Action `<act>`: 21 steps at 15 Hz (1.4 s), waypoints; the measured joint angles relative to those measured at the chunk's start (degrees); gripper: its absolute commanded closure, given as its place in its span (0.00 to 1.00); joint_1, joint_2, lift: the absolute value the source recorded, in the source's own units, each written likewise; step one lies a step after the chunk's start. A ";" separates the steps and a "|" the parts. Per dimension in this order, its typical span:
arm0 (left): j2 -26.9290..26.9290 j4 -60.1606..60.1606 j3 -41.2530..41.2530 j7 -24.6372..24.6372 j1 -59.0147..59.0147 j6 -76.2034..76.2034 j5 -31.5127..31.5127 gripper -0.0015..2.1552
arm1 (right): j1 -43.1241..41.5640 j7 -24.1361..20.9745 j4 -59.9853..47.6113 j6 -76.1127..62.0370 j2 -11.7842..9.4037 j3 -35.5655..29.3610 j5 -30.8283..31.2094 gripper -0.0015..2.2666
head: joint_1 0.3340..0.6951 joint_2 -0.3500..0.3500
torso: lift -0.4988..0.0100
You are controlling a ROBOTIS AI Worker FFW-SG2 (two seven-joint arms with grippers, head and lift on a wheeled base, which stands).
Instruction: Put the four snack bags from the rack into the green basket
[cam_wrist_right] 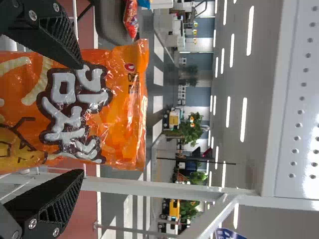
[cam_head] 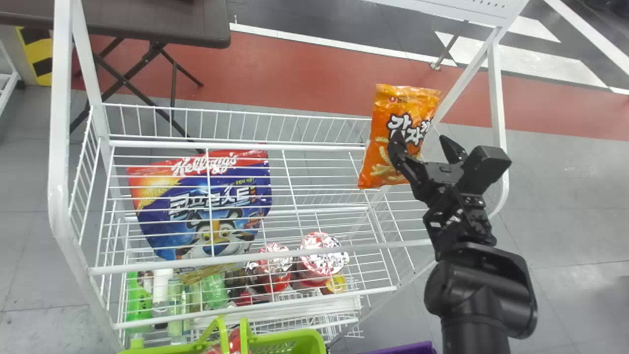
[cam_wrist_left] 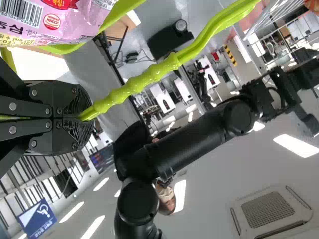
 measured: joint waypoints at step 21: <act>-0.07 0.78 -2.03 0.97 -2.09 0.73 -0.40 0.99 | 29.09 10.82 -40.48 26.66 1.93 -3.89 -20.22 0.96 | 1.00 0.00 | 0.97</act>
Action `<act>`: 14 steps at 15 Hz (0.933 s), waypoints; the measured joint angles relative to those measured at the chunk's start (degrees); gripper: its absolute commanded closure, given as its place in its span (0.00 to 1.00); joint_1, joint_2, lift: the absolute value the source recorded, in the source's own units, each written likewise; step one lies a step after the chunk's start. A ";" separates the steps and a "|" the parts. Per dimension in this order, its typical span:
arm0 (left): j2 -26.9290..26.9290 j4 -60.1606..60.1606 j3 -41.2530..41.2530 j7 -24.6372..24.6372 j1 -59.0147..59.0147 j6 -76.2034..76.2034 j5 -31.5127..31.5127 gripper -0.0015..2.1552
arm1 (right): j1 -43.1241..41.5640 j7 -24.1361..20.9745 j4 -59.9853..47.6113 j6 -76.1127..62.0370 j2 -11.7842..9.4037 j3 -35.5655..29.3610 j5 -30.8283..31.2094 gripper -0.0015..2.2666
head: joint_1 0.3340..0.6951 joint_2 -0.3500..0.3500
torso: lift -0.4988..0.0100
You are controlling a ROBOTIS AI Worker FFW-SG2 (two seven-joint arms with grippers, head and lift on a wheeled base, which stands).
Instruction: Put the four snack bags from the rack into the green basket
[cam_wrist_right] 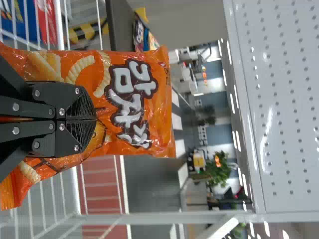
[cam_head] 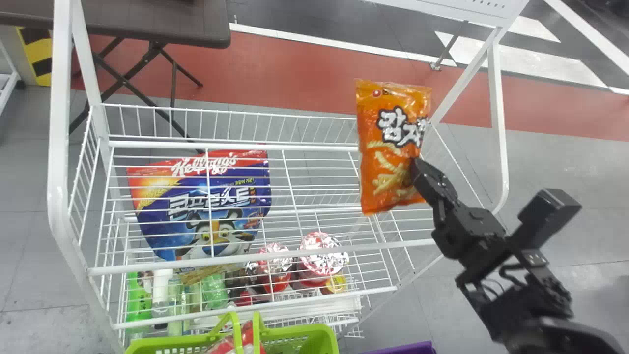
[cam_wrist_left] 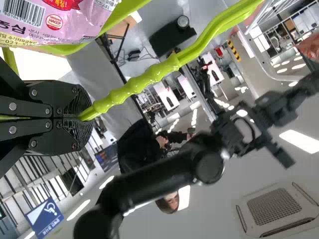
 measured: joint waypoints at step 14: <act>-0.61 -1.50 -0.17 2.27 1.41 -1.13 -0.79 0.99 | 11.07 21.19 -6.06 48.64 0.31 -2.56 -2.01 0.97 | 1.00 0.00 | 0.97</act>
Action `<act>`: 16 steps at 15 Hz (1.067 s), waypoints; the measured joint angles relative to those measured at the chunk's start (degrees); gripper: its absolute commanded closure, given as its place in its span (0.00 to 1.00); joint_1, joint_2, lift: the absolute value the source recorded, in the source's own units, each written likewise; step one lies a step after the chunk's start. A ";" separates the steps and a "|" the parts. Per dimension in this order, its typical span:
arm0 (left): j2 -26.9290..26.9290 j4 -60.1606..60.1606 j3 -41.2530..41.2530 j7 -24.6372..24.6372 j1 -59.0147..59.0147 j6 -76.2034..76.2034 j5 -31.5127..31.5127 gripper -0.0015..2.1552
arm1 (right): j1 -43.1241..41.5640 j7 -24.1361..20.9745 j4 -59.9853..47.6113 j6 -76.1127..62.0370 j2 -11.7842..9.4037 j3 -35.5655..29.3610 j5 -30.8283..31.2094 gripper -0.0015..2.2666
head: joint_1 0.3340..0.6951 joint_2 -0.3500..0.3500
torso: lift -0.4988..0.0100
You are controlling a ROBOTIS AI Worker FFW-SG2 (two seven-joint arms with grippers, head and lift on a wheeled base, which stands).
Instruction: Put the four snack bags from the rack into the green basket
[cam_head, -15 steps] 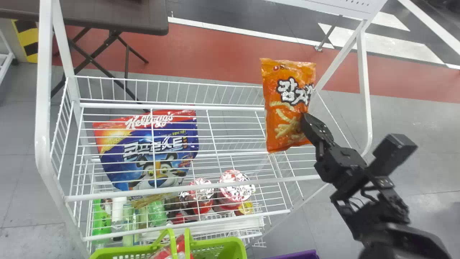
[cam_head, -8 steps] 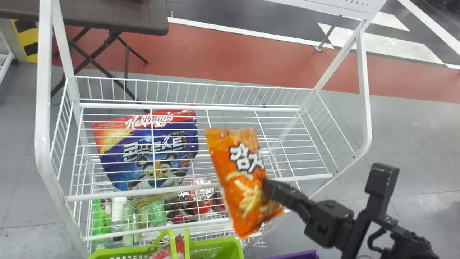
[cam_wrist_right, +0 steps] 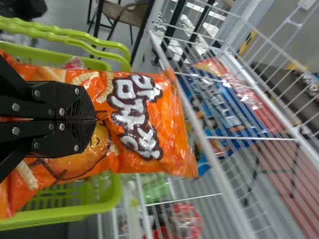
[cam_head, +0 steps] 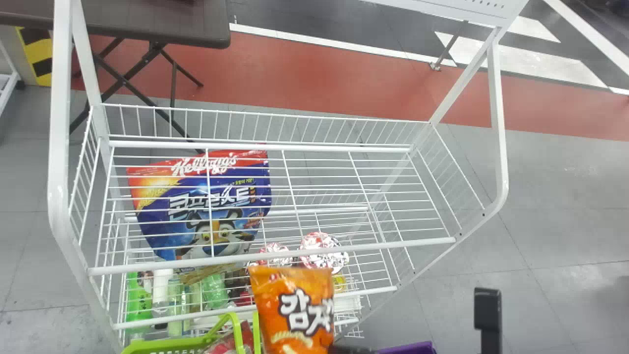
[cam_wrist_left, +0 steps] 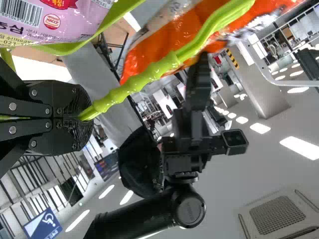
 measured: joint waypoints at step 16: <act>-0.09 0.13 -0.07 0.16 -0.58 -0.21 -0.15 0.99 | 1.81 5.11 9.12 -2.93 -0.52 7.99 7.03 0.50 | 1.00 0.00 | 0.97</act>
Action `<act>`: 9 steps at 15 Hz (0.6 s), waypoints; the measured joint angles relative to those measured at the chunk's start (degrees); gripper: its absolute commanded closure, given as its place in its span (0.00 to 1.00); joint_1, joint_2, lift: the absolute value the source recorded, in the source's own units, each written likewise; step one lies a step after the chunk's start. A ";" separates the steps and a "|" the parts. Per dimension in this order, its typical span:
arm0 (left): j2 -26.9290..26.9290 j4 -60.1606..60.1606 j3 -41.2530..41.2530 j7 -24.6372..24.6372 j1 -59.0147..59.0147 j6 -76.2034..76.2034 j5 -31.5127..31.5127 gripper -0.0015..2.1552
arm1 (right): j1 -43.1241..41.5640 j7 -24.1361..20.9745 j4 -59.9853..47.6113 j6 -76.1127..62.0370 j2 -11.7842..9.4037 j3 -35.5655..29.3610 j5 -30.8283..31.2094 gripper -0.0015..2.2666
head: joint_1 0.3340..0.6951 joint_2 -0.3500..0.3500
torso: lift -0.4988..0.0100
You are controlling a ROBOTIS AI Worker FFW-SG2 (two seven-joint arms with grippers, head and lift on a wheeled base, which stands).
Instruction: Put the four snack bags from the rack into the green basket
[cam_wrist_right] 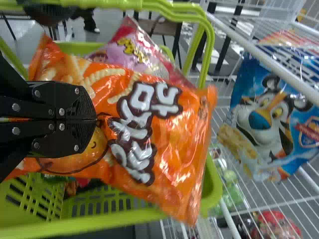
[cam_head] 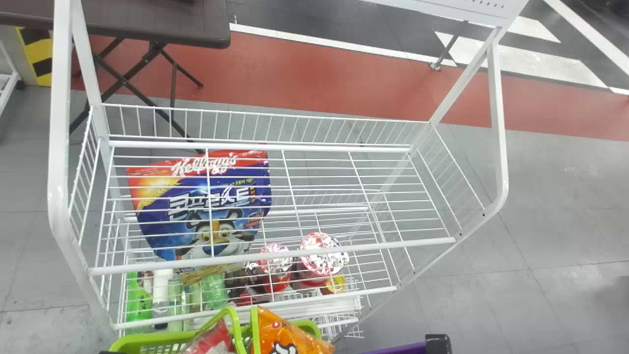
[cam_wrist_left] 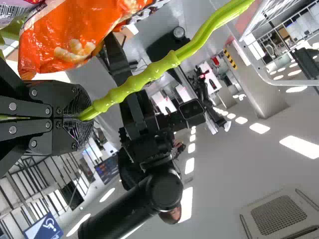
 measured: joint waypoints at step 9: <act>0.00 -0.30 0.04 -0.01 -0.05 2.43 -0.38 0.99 | 0.56 3.29 -4.27 0.86 0.48 -4.79 1.69 0.02 | 1.00 0.00 | 0.97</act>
